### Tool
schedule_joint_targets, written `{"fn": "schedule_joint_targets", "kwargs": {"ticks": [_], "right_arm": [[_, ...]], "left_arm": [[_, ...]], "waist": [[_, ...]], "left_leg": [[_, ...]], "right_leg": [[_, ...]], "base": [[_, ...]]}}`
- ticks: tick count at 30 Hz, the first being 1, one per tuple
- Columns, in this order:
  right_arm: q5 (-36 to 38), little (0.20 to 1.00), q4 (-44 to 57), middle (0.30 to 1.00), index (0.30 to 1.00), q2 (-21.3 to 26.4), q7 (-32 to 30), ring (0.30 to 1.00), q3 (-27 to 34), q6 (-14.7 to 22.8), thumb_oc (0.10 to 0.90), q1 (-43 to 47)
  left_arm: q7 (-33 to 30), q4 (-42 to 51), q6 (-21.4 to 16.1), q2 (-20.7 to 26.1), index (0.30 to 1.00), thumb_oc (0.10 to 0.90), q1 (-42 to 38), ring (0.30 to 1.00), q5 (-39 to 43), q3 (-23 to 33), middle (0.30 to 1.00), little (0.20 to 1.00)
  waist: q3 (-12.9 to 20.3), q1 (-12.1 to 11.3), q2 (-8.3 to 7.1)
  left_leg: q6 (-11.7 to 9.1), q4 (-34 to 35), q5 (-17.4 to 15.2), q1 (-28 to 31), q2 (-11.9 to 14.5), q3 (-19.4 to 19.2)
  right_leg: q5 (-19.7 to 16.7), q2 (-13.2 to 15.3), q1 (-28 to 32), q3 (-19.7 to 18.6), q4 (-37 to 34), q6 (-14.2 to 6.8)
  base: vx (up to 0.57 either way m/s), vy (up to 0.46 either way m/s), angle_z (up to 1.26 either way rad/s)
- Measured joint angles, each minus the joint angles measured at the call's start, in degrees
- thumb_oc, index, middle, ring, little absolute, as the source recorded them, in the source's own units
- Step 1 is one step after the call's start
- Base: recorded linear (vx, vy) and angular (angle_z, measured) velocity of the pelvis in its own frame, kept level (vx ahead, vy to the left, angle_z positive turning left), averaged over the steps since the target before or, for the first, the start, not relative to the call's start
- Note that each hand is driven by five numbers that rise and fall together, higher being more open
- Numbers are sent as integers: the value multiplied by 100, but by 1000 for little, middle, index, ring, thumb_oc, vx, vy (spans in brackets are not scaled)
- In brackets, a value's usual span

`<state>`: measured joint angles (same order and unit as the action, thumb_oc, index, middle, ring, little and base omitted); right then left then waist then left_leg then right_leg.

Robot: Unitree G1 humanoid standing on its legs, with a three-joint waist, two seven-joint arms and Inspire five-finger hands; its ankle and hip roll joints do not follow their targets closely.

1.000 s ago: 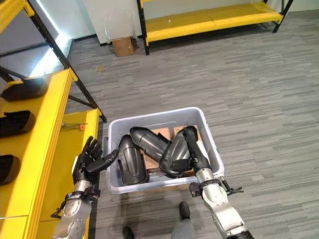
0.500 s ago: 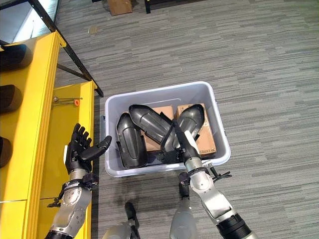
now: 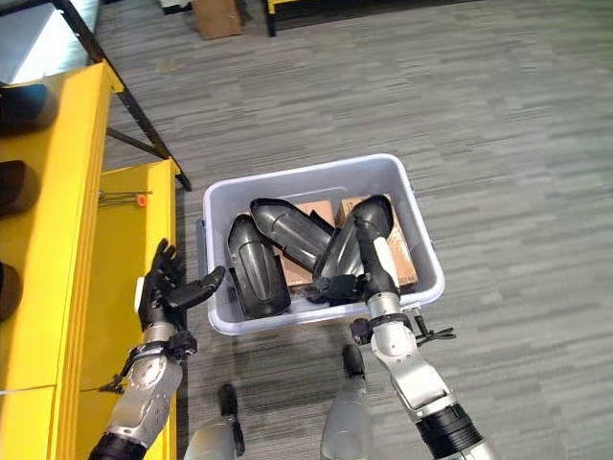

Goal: Move parts from the plastic box to the shelf.

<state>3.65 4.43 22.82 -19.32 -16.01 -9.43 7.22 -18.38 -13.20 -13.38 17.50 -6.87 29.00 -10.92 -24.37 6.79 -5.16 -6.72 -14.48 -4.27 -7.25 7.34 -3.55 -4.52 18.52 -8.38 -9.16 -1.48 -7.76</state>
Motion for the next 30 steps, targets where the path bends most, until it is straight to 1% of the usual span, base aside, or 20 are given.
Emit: {"fn": "schedule_joint_targets", "kwargs": {"ticks": [1,2,3,4,5,6,7,8,9,10,11,13,16,17,18,19,23,25,28,30], "right_arm": [[12,1000,87,1000,1000,-4,-5,1000,-4,35,900,-178],[103,1000,161,1000,1000,-102,32,1000,-25,39,900,-402],[110,1000,261,1000,1000,-354,57,1000,-125,41,900,-698],[110,1000,267,1000,1000,-401,68,1000,-290,44,900,-678],[111,1000,271,1000,1000,-397,71,1000,-372,75,900,-695],[113,1000,281,1000,1000,-383,77,1000,-408,74,900,-720],[115,1000,369,1000,1000,-327,74,1000,-408,64,900,-751],[113,1000,568,1000,1000,-231,75,1000,-408,64,900,-773],[107,1000,660,1000,1000,-124,74,1000,-381,121,900,-692],[106,1000,644,1000,1000,-64,61,1000,-369,127,900,-571],[92,1000,569,1000,1000,92,19,1000,-369,144,900,-348],[7,1000,411,1000,1000,191,18,1000,-391,207,900,-96],[-153,1000,343,1000,1000,249,31,1000,-382,207,900,39],[-229,1000,341,1000,1000,275,48,1000,-397,202,900,106],[-379,1000,317,1000,1000,310,67,1000,-471,184,900,282],[-429,1000,305,1000,1000,340,63,1000,-523,158,900,351],[-619,1000,157,1000,1000,370,70,1000,-648,115,900,545],[-912,1000,158,1000,1000,373,45,1000,-746,60,900,664],[-1065,1000,158,1000,1000,378,-29,1000,-810,-16,900,846],[-1207,1000,156,1000,1000,427,-82,1000,-797,-140,900,1064]], "left_arm": [[105,65,28,20,1000,900,-4,1000,0,-49,1000,1000],[195,231,90,63,1000,900,85,1000,-11,-108,1000,1000],[278,560,98,206,1000,900,415,1000,-17,-143,1000,1000],[286,671,100,296,1000,900,596,1000,-16,-123,1000,1000],[292,672,132,310,1000,900,654,1000,-16,-135,1000,1000],[291,674,201,308,1000,900,674,1000,-15,-137,1000,1000],[287,727,225,282,1000,900,686,1000,-15,-127,1000,1000],[271,894,223,320,1000,900,793,1000,-10,-84,1000,1000],[266,940,216,322,1000,900,813,1000,-9,-69,1000,1000],[266,934,232,348,1000,900,818,1000,3,-78,1000,1000],[267,933,220,356,1000,900,748,1000,15,-73,1000,1000],[282,922,185,329,1000,900,657,1000,111,-83,1000,1000],[304,906,190,216,1000,900,564,1000,219,-124,1000,1000],[304,906,170,165,1000,900,519,1000,226,-128,1000,1000],[300,905,165,122,1000,900,420,1000,239,-157,1000,1000],[296,906,165,120,1000,900,354,1000,240,-203,1000,1000],[289,909,165,-2,1000,900,173,1000,249,-260,1000,1000],[280,908,167,-93,1000,900,139,1000,259,-293,1000,1000],[274,908,167,-95,1000,900,93,1000,287,-321,1000,1000],[261,907,167,-95,1000,900,71,1000,409,-323,1000,1000]], "waist": [[7,-21,-16],[18,-69,-32],[108,-263,-171],[92,-339,-122],[88,-288,-34],[91,-220,95],[93,-232,234],[131,-285,245],[104,-280,303],[100,-228,369],[95,-216,407],[92,-230,423],[70,-222,512],[49,-225,559],[-13,-217,673],[-45,-224,732],[-142,-231,917],[-189,-224,1002],[-222,-226,1065],[-250,-234,1112]], "left_leg": [[51,-88,-38,-67,27,-42],[81,-36,-32,-35,52,-151],[97,78,-23,122,-34,-437],[117,97,-35,190,75,-635],[215,159,-73,231,123,-645],[276,236,-16,248,182,-593],[211,388,121,265,282,-519],[135,679,333,331,219,-599],[154,807,411,348,152,-647],[146,872,469,338,135,-645],[146,975,539,349,137,-683],[130,1159,671,342,172,-734],[142,1376,796,352,180,-731],[149,1443,837,345,179,-753],[173,1599,933,343,167,-796],[172,1641,963,339,162,-810],[176,1769,1045,346,148,-863],[137,1800,1084,345,133,-890],[135,1801,1084,347,133,-902],[138,1801,1083,346,126,-903]], "right_leg": [[196,8,-13,-32,14,51],[34,-107,-12,181,220,96],[-699,-152,125,800,191,320],[-1022,-243,7,880,257,190],[-909,-360,-17,912,454,80],[-501,-553,-31,1072,811,-78],[125,-851,-187,1213,1433,-15],[406,-1065,-167,1377,1485,244],[341,-1033,-149,1463,1324,306],[283,-1050,-142,1460,1263,296],[218,-1075,-162,1464,1143,310],[18,-1151,-149,1455,810,343],[-140,-1195,-117,1467,550,367],[-188,-1208,-115,1454,429,337],[-331,-1221,-116,1442,237,343],[-382,-1225,-115,1435,170,342],[-477,-1236,-115,1427,31,350],[-560,-1234,-115,1391,-58,390],[-566,-1238,-115,1385,-70,394],[-566,-1232,-116,1384,-70,394]], "base": [[20,105,-15],[-42,111,-55],[-78,111,-93],[-100,90,-85],[-67,36,-39],[-60,-28,8],[-28,-68,5],[-84,-107,-12],[-112,-93,-13],[-167,-97,-11],[-115,-58,-9],[-61,-44,-19],[-60,-27,-4],[-49,8,-10],[-34,16,-12],[-23,23,-10],[-5,29,-2],[5,38,-9],[4,13,-3],[0,0,0]]}}
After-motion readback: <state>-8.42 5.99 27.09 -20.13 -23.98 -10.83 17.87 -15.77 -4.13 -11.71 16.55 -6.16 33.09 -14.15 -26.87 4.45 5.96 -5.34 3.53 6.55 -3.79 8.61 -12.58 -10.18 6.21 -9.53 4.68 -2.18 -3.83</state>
